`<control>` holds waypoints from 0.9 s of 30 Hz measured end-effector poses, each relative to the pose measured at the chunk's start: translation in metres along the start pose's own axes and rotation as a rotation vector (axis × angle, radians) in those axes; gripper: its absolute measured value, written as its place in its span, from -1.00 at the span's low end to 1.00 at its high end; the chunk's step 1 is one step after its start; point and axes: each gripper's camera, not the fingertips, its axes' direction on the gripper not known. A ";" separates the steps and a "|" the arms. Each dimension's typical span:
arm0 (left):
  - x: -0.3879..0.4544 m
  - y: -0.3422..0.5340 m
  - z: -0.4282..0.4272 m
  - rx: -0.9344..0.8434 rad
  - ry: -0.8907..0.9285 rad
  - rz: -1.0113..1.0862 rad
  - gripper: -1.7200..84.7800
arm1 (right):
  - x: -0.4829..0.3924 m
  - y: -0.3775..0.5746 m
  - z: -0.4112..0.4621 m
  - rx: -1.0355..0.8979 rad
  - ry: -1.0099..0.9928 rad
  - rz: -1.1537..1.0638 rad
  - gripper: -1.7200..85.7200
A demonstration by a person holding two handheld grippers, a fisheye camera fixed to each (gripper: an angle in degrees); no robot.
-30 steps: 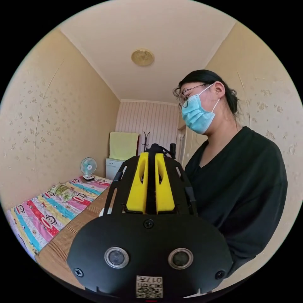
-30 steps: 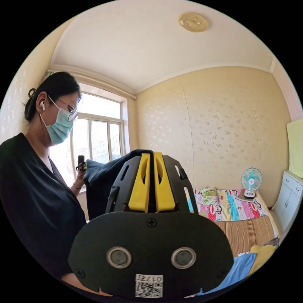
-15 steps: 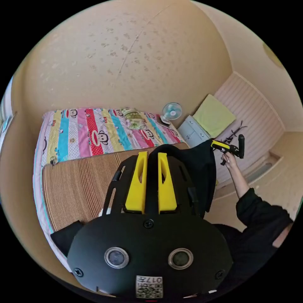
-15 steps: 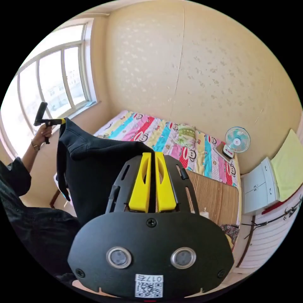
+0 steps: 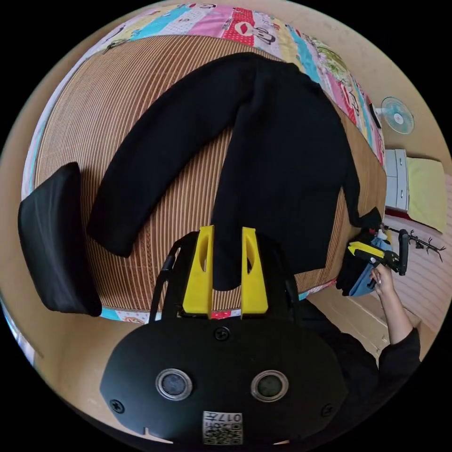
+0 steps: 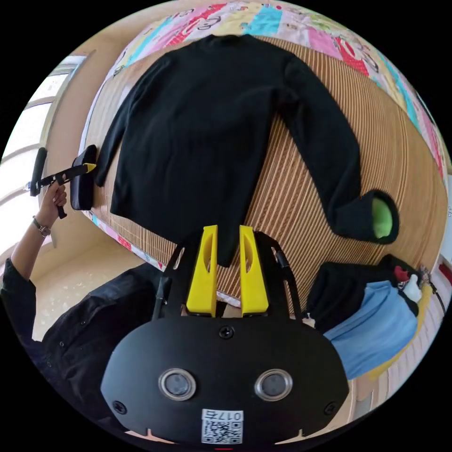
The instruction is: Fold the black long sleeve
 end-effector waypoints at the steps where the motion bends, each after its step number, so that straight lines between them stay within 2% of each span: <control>1: -0.008 0.004 0.007 0.010 0.013 -0.029 -0.74 | 0.012 0.007 0.019 -0.014 -0.039 0.017 -0.78; 3: -0.016 0.007 0.017 0.006 0.044 -0.049 -0.74 | 0.025 0.015 0.039 -0.011 -0.108 0.032 -0.77; 5: -0.021 0.006 0.035 -0.097 0.010 -0.068 -0.75 | 0.034 0.022 0.053 -0.007 -0.138 0.025 -0.78; 9: -0.021 0.022 0.031 -0.074 -0.027 -0.064 -0.79 | 0.046 0.046 0.100 -0.138 -0.105 -0.015 -0.84; 14: -0.016 0.057 0.020 -0.156 -0.085 -0.058 -0.82 | 0.063 0.110 0.105 -0.117 -0.065 -0.015 -0.89; 18: -0.022 0.084 0.009 -0.220 -0.109 -0.132 -0.81 | 0.094 0.157 0.109 -0.242 -0.164 0.032 -0.90; 21: -0.043 0.106 -0.012 -0.220 -0.018 -0.260 -0.81 | 0.122 0.170 0.098 -0.361 -0.288 0.010 -0.90; 23: -0.063 0.122 -0.035 -0.195 0.070 -0.381 -0.82 | 0.139 0.174 0.062 -0.286 -0.264 -0.025 -0.90; 27: -0.088 0.141 -0.068 -0.200 0.102 -0.541 -0.82 | 0.195 0.177 -0.065 0.062 -0.005 0.049 -0.80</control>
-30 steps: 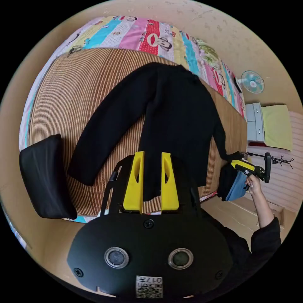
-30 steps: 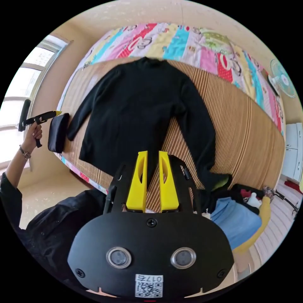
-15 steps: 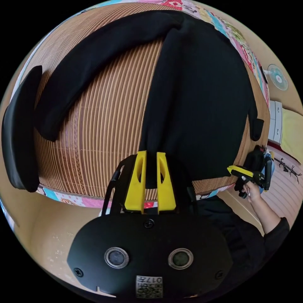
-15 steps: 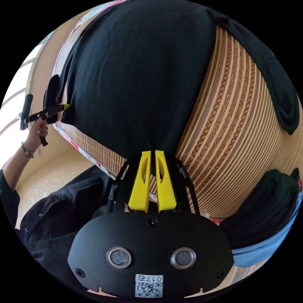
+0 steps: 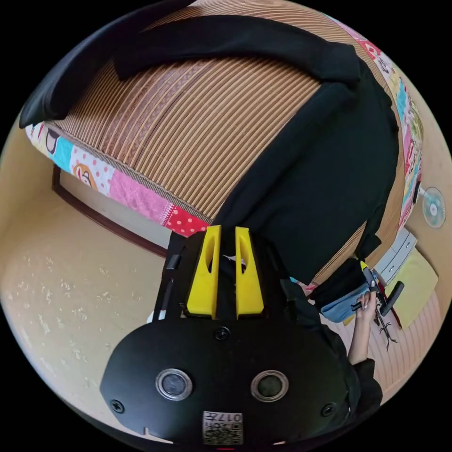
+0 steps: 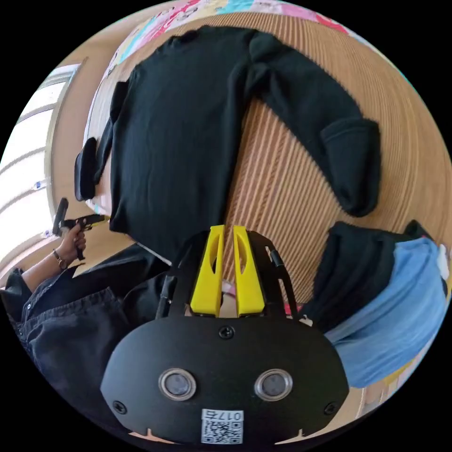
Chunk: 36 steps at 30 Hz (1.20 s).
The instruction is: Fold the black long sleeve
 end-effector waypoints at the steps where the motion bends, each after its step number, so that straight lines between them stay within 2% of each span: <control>1: -0.006 0.005 -0.011 0.008 0.005 -0.025 -0.82 | 0.016 -0.002 -0.034 0.099 0.106 0.051 -0.77; 3: -0.011 0.013 -0.028 0.027 0.012 -0.046 -0.82 | 0.044 -0.005 -0.075 0.223 0.227 0.135 -0.74; 5: -0.013 0.023 -0.046 0.042 0.013 -0.052 -0.82 | 0.076 -0.012 -0.094 0.267 0.251 0.187 -0.72; 9: -0.011 0.036 -0.068 0.048 -0.019 -0.033 -0.83 | 0.153 -0.041 -0.068 0.030 0.111 0.202 -0.78; 11: -0.011 0.040 -0.080 0.038 -0.049 -0.018 -0.83 | 0.166 -0.034 -0.075 0.025 0.056 0.159 -0.84; 12: -0.011 0.040 -0.082 0.036 -0.054 -0.015 -0.83 | 0.170 -0.021 -0.100 0.122 0.050 0.155 -0.85; 15: -0.014 0.038 -0.096 0.037 -0.045 -0.009 -0.84 | 0.188 0.044 -0.185 0.453 -0.143 0.163 -0.88; 17: -0.016 0.034 -0.104 0.039 -0.007 -0.011 -0.85 | 0.216 0.105 -0.233 0.669 -0.251 0.268 -0.88; 19: -0.017 0.031 -0.110 0.043 0.033 -0.023 -0.85 | 0.269 0.198 -0.262 0.935 -0.407 0.526 -0.89; 20: -0.018 0.030 -0.113 0.050 0.064 -0.034 -0.85 | 0.283 0.219 -0.261 0.977 -0.437 0.595 -0.89; 21: -0.018 0.029 -0.114 0.054 0.082 -0.038 -0.85 | 0.307 0.251 -0.251 1.006 -0.467 0.725 -0.89; 25: -0.018 0.022 -0.113 0.023 0.170 -0.055 -0.86 | 0.361 0.303 -0.197 0.752 -0.518 1.097 -0.89; 32: -0.051 0.035 -0.131 0.035 0.284 -0.052 -0.86 | 0.296 0.273 -0.277 0.880 -0.397 0.869 -0.89; 36: -0.085 0.044 -0.139 0.031 0.271 -0.029 -0.86 | 0.188 0.202 -0.354 1.036 -0.418 0.529 -0.89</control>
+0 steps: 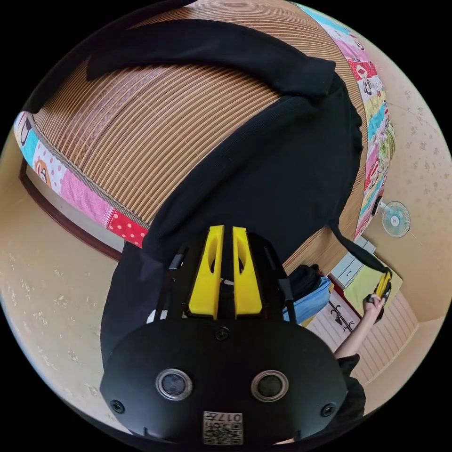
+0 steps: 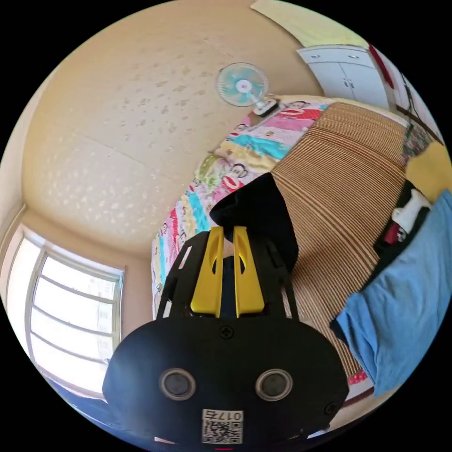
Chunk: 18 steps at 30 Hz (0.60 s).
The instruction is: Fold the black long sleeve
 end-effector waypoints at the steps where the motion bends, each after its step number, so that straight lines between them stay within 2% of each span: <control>1: -0.014 0.004 -0.004 -0.007 0.002 -0.009 -0.86 | -0.048 0.007 0.018 -0.012 -0.073 -0.092 -0.88; 5: -0.077 0.027 -0.007 -0.046 0.119 -0.149 -0.87 | -0.162 0.068 0.100 -0.168 -0.323 -0.300 -0.85; 7: -0.098 0.035 -0.010 -0.042 0.136 -0.168 -0.87 | -0.200 0.142 0.179 -0.429 -0.413 -0.314 -0.81; 10: -0.119 0.041 -0.010 -0.068 0.153 -0.132 -0.86 | -0.192 0.240 0.242 -0.684 -0.393 -0.200 -0.79; 14: -0.119 0.040 -0.010 -0.141 0.086 0.043 -0.85 | -0.152 0.318 0.245 -0.805 -0.299 -0.157 -0.81; 18: -0.093 0.028 -0.023 -0.118 0.042 0.267 -0.85 | -0.069 0.347 0.216 -0.902 -0.059 -0.123 -0.83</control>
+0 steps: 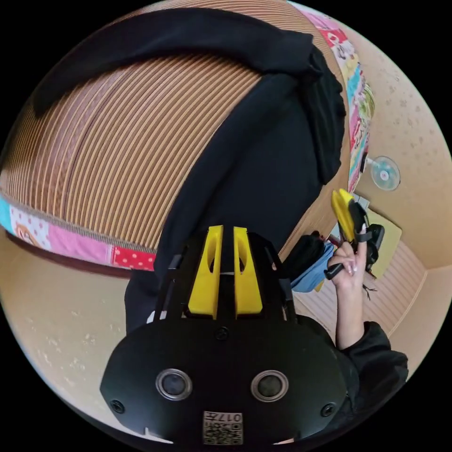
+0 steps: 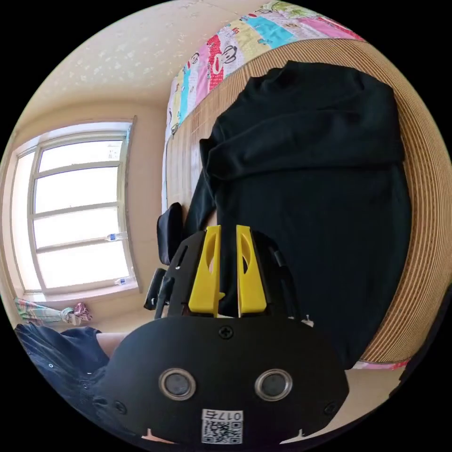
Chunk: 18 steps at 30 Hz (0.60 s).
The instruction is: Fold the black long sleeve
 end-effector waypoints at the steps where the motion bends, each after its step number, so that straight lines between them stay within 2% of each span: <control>1: 0.010 -0.008 -0.010 0.035 -0.004 0.061 -0.85 | 0.026 0.012 -0.014 0.011 0.036 0.062 -0.84; 4: 0.044 -0.037 -0.040 0.149 -0.010 0.224 -0.84 | 0.077 0.039 -0.062 0.089 0.101 0.200 -0.87; 10: 0.113 -0.099 -0.087 0.381 -0.089 0.428 -0.80 | 0.104 0.077 -0.121 0.274 0.173 0.329 -0.89; 13: 0.124 -0.131 -0.072 0.373 -0.162 0.432 -0.80 | 0.104 0.083 -0.107 0.293 0.140 0.344 -0.90; 16: 0.109 -0.153 -0.035 0.253 -0.251 0.337 -0.86 | 0.105 0.076 -0.077 0.233 0.140 0.336 -0.89; 18: 0.101 -0.139 -0.041 0.301 -0.161 0.355 -0.90 | 0.109 0.068 -0.065 0.214 0.140 0.320 -0.89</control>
